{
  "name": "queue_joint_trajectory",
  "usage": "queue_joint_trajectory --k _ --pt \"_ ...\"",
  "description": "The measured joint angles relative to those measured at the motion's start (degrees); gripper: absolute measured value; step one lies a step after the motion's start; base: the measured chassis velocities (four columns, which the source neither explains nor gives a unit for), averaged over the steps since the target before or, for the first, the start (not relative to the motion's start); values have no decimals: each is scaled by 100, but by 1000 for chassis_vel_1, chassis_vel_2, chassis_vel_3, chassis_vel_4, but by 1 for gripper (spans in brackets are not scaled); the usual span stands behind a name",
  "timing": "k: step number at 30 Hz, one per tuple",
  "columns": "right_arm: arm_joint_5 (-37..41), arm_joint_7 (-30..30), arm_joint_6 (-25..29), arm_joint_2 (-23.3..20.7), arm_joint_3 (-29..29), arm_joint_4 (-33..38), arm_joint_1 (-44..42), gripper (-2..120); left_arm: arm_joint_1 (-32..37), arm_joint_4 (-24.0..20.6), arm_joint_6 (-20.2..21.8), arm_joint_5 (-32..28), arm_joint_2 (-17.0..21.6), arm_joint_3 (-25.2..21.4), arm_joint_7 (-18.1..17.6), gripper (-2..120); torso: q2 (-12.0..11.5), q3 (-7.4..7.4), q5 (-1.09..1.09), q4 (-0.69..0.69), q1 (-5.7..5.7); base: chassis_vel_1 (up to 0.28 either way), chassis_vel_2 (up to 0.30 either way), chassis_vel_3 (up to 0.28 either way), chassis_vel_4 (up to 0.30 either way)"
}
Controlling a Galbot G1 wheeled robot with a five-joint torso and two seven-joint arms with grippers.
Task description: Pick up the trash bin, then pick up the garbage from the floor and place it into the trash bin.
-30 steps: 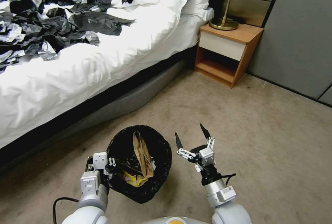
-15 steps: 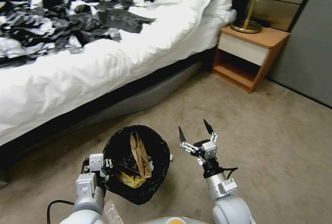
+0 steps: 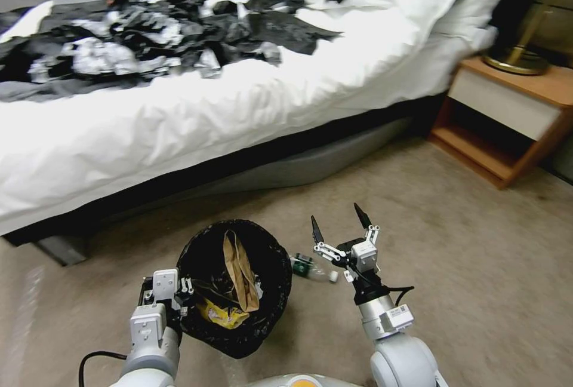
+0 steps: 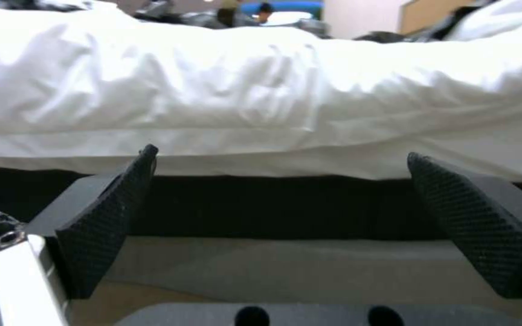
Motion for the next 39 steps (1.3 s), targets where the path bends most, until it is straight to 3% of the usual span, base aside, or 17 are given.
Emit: queue_joint_trajectory --k 12,17,19,23,31,39 --pt "96 -156 -153 -77 168 -18 111 100 -92 81 -81 -10 -8 61 -28 3 0 0 1 -1 0 74 69 77 72" --pt "156 -518 -330 -143 323 -168 270 100 -119 95 -81 -29 12 62 -25 3 0 0 0 -2 0 0 0 0 0" --pt "209 -928 -719 -268 459 -403 492 100 -118 101 -81 -30 17 61 -24 3 0 0 0 -1 0 0 0 0 0" --pt "226 -1158 -1241 -409 467 -603 696 100 -105 102 -81 -30 18 59 -23 3 0 0 1 -1 0 0 0 0 0" --pt "239 -1331 -1696 -523 290 -957 1003 100 -95 102 -81 -30 20 49 -16 3 0 1 1 1 0 0 0 0 0" --pt "277 -1762 -2012 -655 24 -1959 1492 100 -140 152 -68 -30 20 26 -15 3 0 1 0 0 0 0 0 0 0"
